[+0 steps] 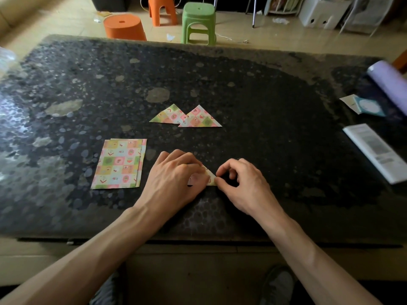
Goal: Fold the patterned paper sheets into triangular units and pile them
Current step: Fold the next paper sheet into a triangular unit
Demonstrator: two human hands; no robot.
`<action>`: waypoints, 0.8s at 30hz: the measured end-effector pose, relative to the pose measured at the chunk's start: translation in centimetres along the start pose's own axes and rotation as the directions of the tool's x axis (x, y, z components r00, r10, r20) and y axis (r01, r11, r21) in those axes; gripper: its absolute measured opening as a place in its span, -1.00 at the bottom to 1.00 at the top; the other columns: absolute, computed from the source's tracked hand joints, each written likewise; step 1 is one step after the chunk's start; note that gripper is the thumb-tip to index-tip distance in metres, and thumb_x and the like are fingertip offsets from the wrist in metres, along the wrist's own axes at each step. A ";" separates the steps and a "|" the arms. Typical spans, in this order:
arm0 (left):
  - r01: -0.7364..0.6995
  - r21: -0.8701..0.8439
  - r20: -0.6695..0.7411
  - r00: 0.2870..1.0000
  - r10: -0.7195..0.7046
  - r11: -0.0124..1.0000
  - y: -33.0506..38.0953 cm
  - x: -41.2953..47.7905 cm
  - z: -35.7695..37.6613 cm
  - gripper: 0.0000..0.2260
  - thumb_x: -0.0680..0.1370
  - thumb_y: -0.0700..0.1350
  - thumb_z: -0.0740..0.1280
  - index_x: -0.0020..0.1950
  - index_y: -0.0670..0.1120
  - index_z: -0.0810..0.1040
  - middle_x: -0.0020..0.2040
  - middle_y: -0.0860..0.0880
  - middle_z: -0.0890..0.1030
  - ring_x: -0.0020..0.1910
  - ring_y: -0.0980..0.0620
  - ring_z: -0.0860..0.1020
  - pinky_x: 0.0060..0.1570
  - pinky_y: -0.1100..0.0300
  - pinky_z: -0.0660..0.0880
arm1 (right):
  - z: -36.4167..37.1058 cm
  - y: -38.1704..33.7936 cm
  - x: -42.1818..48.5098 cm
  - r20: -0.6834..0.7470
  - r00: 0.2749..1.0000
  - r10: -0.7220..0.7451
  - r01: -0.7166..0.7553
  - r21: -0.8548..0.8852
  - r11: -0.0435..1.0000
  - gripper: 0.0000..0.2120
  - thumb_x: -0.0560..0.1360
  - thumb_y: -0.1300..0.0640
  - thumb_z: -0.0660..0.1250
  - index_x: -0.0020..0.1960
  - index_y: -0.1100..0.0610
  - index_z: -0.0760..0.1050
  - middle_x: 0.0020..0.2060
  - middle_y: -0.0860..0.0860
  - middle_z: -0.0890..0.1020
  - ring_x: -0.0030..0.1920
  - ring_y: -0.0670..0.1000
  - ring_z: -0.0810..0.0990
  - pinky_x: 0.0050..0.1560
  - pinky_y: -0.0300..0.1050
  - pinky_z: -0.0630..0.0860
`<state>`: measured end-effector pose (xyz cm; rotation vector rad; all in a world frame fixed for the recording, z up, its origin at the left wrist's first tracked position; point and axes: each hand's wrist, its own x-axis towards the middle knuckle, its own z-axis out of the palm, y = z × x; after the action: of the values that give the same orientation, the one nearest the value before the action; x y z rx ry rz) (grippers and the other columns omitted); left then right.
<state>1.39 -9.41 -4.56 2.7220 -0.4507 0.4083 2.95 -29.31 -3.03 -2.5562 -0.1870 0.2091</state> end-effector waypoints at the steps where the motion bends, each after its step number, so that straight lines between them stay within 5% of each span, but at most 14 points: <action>1: 0.013 0.012 -0.006 1.000 -0.013 1.000 0.2 0.1 0.1 -0.71 0.56 0.21 0.34 0.00 0.06 0.75 0.04 0.15 0.67 0.09 0.05 0.57 0.03 0.07 0.42 | 0.0 0.0 0.0 0.004 1.000 0.001 -0.001 0.002 1.000 -0.87 0.53 -0.13 0.45 0.02 -0.18 0.53 -0.11 -0.18 0.44 -0.09 -0.16 0.44 -0.20 -0.27 0.35; 24: 0.081 -0.148 0.046 0.996 -0.075 0.986 -1.3 -0.6 0.4 -0.76 0.51 0.11 0.49 0.17 0.14 0.72 0.16 0.27 0.63 0.24 0.07 0.47 0.08 -0.01 0.42 | 1.0 -0.8 -0.7 -0.079 0.997 -0.010 0.002 -0.091 0.996 -0.71 0.48 -0.29 0.41 0.02 -0.17 0.42 -0.06 -0.18 0.40 0.01 -0.12 0.41 -0.12 -0.19 0.35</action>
<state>1.41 -8.29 -5.45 2.5967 -0.3685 0.2868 1.97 -28.28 -3.34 -2.6489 -0.1777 0.0982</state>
